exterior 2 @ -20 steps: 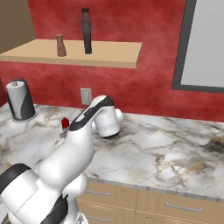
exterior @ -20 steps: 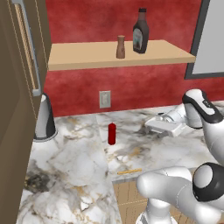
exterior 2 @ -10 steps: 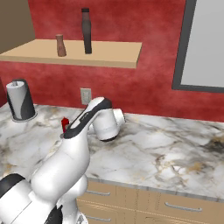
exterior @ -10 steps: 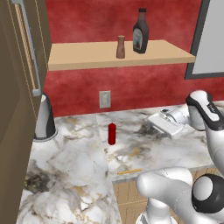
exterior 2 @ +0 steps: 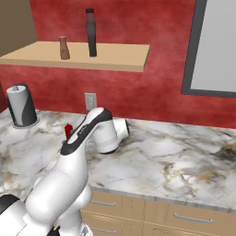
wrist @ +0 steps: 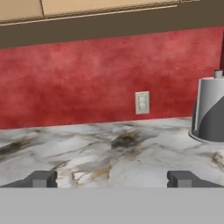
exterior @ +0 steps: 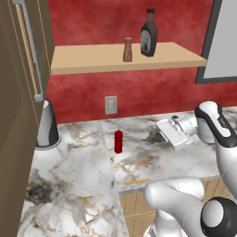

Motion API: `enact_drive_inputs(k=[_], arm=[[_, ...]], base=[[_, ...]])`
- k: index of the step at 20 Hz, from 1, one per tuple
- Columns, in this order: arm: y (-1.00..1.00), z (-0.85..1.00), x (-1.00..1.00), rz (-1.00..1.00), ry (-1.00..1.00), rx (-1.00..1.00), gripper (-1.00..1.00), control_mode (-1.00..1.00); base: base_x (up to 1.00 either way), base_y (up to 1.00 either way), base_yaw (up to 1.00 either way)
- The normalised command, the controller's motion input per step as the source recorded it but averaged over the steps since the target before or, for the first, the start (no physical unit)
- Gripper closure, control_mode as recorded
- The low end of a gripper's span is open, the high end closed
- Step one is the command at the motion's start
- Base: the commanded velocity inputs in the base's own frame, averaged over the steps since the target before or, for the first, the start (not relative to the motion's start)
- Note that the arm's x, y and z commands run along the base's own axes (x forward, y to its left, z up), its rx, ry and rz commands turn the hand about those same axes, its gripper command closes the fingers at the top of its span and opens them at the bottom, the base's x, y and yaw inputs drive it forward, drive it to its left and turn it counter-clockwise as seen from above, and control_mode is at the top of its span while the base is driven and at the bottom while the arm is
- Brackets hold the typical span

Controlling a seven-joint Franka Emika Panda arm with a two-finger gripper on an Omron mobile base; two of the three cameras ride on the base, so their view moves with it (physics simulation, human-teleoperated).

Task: There are various items on the counter. Only move the condiments/shakers into the cabinet.

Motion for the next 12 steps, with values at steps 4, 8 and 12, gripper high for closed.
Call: enact_drive_inputs(k=[4, 8, 12], arm=[[0.02, -0.1, 0.34, -0.09, 0.0, 0.0, -1.0, -1.0], [0.05, -0.09, 0.33, -0.08, 0.0, 0.0, -1.0, -1.0], [0.18, -0.16, 0.17, -0.04, 0.0, 0.0, -1.0, -1.0]], base=[[0.0, 0.0, 0.0], [0.0, 0.0, 0.0], [0.0, 0.0, 0.0]])
